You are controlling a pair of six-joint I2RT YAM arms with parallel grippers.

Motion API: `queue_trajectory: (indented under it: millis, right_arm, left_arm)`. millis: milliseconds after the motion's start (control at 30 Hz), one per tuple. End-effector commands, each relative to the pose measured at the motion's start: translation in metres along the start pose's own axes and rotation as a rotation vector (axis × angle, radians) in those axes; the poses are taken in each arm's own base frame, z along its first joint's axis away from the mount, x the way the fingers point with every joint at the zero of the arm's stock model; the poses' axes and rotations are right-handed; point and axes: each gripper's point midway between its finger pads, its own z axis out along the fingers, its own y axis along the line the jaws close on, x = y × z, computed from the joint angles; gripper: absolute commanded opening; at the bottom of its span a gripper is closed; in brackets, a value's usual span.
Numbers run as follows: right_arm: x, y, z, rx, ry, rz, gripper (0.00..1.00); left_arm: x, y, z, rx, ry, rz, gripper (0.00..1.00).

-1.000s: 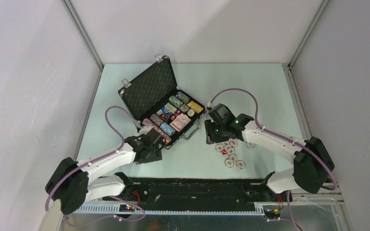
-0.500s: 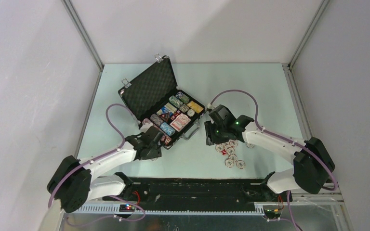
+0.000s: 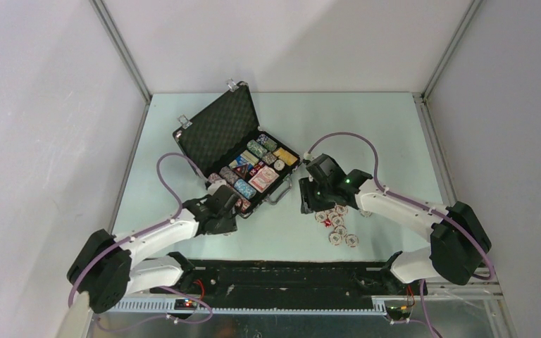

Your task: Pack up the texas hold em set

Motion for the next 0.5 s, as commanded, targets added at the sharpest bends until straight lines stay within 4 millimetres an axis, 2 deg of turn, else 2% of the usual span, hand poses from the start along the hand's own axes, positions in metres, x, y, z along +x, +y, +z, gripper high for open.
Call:
queue_trajectory:
  millis: [0,133,233,300,400,467]
  right_arm:
    - [-0.006,0.007,-0.005,-0.035,-0.036,0.010,0.46]
    - [-0.005,0.007,-0.004,-0.037,-0.034,0.009,0.46]
    - [-0.004,0.006,-0.004,-0.032,-0.032,0.011,0.46]
    - [-0.003,0.005,-0.006,-0.031,-0.036,0.011,0.46]
    - [-0.001,0.003,-0.008,-0.029,-0.035,0.013,0.46]
    - [0.000,0.002,-0.009,-0.025,-0.036,0.014,0.46]
  left_arm:
    - [0.031,-0.006,-0.007,0.047,0.108,0.020,0.51]
    - [0.035,-0.019,-0.009,0.062,0.115,0.053,0.49]
    - [0.031,-0.037,-0.010,0.101,0.097,0.060,0.48]
    - [0.028,-0.036,-0.007,0.073,0.086,0.061,0.49]
    - [0.026,-0.022,-0.003,-0.018,0.074,0.061,0.60]
    - [0.025,-0.016,-0.001,-0.042,0.064,0.055,0.64]
